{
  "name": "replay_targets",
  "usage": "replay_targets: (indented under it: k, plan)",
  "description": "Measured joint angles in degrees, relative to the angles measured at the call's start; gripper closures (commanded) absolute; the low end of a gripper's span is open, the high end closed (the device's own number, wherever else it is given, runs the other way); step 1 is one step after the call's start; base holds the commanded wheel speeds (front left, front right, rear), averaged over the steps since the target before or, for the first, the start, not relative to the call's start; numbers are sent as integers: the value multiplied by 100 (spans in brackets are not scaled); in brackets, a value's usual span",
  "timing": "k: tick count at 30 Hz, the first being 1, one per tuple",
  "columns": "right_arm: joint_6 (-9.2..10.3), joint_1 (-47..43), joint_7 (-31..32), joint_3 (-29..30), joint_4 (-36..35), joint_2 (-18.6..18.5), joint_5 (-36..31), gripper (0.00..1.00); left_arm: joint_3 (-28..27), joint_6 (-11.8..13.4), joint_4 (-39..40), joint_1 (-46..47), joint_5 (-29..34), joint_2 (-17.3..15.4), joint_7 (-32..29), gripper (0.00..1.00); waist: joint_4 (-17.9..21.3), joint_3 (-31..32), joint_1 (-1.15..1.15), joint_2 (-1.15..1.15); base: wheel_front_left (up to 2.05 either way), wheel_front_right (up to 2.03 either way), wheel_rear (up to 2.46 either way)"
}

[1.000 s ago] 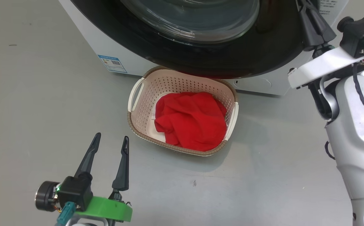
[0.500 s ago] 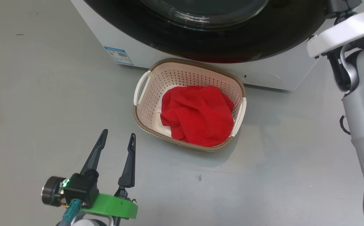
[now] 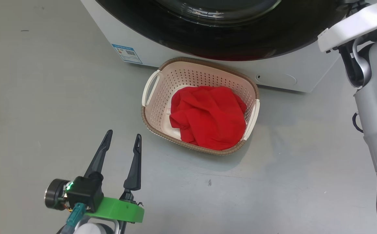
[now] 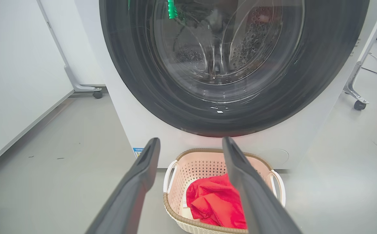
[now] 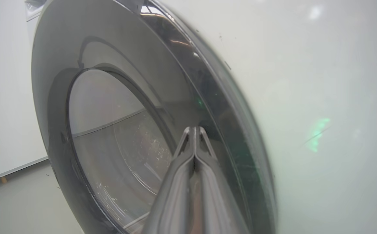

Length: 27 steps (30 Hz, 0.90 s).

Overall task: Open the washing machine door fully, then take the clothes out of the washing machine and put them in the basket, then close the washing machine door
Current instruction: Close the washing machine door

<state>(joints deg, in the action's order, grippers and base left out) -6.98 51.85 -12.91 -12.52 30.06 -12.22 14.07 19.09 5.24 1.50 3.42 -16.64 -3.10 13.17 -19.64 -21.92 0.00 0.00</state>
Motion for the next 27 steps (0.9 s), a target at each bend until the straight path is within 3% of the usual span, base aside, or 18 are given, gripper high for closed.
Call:
replay_targets:
  k: [12,20,21,23,24,25,26,27]
  plan:
    - [1,-20,-109,-282,44,282,105,100,-40,2,-107,46,1,2,9,0,161,128,0,0,0,0,0]
    - [0,-660,-152,-358,-81,393,321,100,-102,10,-147,47,1,-1,56,0,357,278,0,0,0,0,0]
    - [0,-765,-152,-357,-88,402,346,96,-102,10,-159,48,1,-2,57,0,385,303,0,0,0,0,0]
    - [0,-976,-152,-356,-90,403,356,65,-110,10,-179,48,2,-5,57,0,439,358,0,0,0,0,0]
    - [0,-1078,-152,-347,-91,412,376,56,-120,10,-187,48,3,-11,57,0,470,386,0,0,0,0,0]
    - [0,-1175,-152,-345,-90,423,404,37,-129,10,-197,48,18,-18,57,0,501,413,0,0,0,0,0]
    - [0,-1272,-152,-339,-93,435,409,11,-142,10,-204,47,25,-27,57,0,533,441,0,0,0,0,0]
    - [0,-1372,-152,-337,-94,446,410,0,-155,10,-215,47,30,-37,58,0,568,470,0,0,0,0,0]
